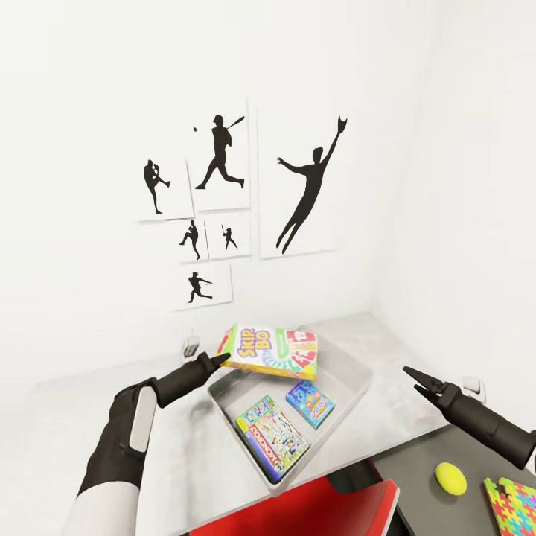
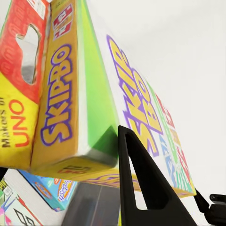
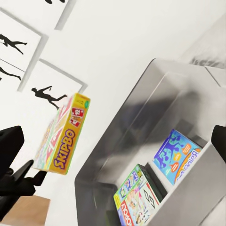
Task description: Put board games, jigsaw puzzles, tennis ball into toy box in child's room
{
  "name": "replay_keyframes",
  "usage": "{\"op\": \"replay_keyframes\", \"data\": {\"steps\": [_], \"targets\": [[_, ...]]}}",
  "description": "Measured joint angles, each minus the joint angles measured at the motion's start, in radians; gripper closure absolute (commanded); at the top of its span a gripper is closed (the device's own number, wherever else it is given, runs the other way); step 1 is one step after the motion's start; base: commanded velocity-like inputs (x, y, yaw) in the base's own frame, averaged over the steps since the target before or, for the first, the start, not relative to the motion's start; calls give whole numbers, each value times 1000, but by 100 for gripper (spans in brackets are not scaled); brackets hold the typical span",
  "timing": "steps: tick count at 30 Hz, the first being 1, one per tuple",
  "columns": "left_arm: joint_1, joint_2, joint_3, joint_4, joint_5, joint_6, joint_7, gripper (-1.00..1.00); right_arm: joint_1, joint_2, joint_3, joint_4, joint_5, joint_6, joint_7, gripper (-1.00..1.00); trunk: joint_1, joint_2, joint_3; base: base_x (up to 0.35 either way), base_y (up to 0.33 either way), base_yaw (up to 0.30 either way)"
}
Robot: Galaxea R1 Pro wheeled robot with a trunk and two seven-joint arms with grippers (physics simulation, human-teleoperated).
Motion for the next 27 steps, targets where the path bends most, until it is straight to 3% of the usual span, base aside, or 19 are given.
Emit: {"op": "replay_keyframes", "data": {"steps": [27], "targets": [[2,0,-5,-3,32,1,-2,100,0,0,-3,-3,-1,6,-2,-100,0,0,0,-92,-37,0]]}}
